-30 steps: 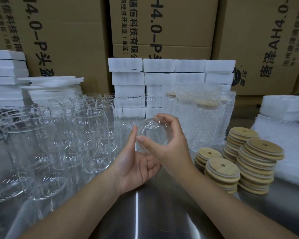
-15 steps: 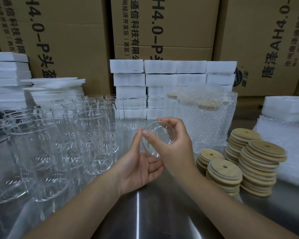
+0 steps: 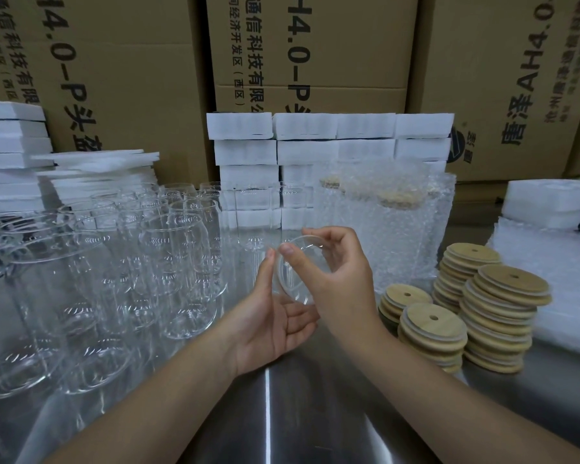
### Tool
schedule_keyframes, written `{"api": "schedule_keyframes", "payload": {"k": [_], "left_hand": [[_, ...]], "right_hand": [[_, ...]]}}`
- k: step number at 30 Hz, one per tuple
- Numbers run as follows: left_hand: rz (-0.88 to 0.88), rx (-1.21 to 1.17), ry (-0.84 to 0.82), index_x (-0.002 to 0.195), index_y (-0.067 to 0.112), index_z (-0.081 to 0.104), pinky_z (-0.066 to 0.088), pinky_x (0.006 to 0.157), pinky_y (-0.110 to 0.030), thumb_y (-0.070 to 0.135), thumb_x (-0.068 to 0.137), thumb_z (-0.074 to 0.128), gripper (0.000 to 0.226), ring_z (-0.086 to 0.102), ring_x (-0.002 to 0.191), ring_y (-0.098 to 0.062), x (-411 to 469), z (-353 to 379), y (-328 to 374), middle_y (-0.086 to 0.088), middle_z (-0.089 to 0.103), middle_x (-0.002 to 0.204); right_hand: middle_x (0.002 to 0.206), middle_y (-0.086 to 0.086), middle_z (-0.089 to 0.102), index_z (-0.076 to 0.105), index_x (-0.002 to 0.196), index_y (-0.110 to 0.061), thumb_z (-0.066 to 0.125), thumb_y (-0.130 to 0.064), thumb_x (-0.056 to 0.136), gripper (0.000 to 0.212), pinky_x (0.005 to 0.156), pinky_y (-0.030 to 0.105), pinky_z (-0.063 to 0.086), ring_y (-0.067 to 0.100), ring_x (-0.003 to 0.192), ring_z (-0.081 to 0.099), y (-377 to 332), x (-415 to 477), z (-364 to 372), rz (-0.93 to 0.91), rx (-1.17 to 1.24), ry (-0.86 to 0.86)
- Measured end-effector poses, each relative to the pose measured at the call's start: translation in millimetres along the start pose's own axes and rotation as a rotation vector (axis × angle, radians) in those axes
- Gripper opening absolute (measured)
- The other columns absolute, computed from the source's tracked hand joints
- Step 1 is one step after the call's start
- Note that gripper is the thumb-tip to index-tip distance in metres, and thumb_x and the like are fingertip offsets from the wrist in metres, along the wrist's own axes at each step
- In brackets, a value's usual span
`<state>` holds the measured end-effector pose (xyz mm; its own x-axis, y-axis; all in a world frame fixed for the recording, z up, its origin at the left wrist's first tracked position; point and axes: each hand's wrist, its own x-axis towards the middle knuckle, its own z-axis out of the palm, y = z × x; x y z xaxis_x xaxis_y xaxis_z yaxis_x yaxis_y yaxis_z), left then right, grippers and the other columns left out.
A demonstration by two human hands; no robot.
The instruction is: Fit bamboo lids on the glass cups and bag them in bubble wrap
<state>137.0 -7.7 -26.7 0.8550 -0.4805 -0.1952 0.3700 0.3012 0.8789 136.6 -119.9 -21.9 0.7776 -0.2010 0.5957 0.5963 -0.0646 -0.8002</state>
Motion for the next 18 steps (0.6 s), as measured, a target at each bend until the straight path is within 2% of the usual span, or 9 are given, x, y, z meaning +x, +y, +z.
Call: {"api": "schedule_keyframes", "payload": {"k": [4,7,9,11,13,15,18], "left_hand": [[0.011,0.045,0.002,0.144,0.003,0.038,0.055,0.061,-0.02,0.079,0.056,0.04,0.117,0.072,0.074,-0.01,-0.1,-0.8,0.4,-0.006,0.075,0.083],[0.01,0.049,0.005,0.148,0.002,0.031,0.055,0.059,-0.02,0.079,0.056,0.04,0.12,0.071,0.073,-0.01,2.2,-1.7,-0.8,-0.006,0.072,0.1],[0.014,0.052,0.003,0.148,0.002,0.031,0.054,0.058,-0.019,0.079,0.057,0.04,0.12,0.071,0.072,-0.009,4.3,-3.2,-1.9,-0.007,0.072,0.1],[0.009,0.062,-0.011,0.139,0.003,0.044,0.054,0.06,-0.019,0.079,0.057,0.038,0.112,0.071,0.073,-0.009,6.0,-5.9,-2.8,-0.007,0.075,0.086],[0.011,0.07,-0.023,0.118,0.007,0.059,0.055,0.062,-0.019,0.08,0.059,0.037,0.096,0.071,0.073,-0.008,6.6,-8.8,-3.3,-0.005,0.074,0.082],[0.018,0.069,-0.021,0.106,0.009,0.062,0.055,0.062,-0.019,0.08,0.06,0.037,0.089,0.071,0.073,-0.009,6.7,-9.8,-3.5,-0.005,0.074,0.083],[0.017,0.074,-0.021,0.108,0.008,0.06,0.055,0.059,-0.02,0.08,0.062,0.038,0.089,0.071,0.071,-0.009,7.0,-10.4,-3.8,-0.005,0.074,0.08]], "right_hand": [[0.106,-0.01,0.066,0.057,0.096,-0.03,0.076,-0.059,0.058,0.051,0.096,0.024,0.044,0.001,0.109,0.059,-0.4,-0.2,0.6,0.003,0.012,0.006],[0.106,-0.008,0.066,0.058,0.096,-0.028,0.078,-0.051,0.066,0.042,0.098,0.027,0.045,0.004,0.109,0.059,0.4,-0.8,0.6,-0.004,0.022,-0.003],[0.104,-0.008,0.067,0.058,0.096,-0.027,0.078,-0.046,0.071,0.037,0.095,0.024,0.045,0.002,0.105,0.06,-0.2,-0.8,0.6,-0.004,0.029,-0.003],[0.102,-0.008,0.067,0.058,0.095,-0.026,0.075,-0.049,0.071,0.038,0.091,0.021,0.046,0.001,0.101,0.062,-1.9,-1.2,1.2,-0.004,0.041,0.002],[0.1,-0.009,0.068,0.058,0.094,-0.026,0.07,-0.056,0.069,0.041,0.089,0.019,0.046,-0.001,0.099,0.062,-3.7,-1.8,1.7,-0.004,0.042,0.004],[0.097,-0.012,0.068,0.058,0.094,-0.026,0.067,-0.054,0.072,0.037,0.085,0.012,0.045,-0.004,0.096,0.061,-4.6,-2.1,1.6,-0.004,0.034,0.004],[0.093,-0.021,0.065,0.057,0.091,-0.028,0.064,-0.046,0.083,0.022,0.08,0.005,0.041,-0.009,0.092,0.059,-4.6,-1.4,1.2,-0.009,0.008,0.007]]}}
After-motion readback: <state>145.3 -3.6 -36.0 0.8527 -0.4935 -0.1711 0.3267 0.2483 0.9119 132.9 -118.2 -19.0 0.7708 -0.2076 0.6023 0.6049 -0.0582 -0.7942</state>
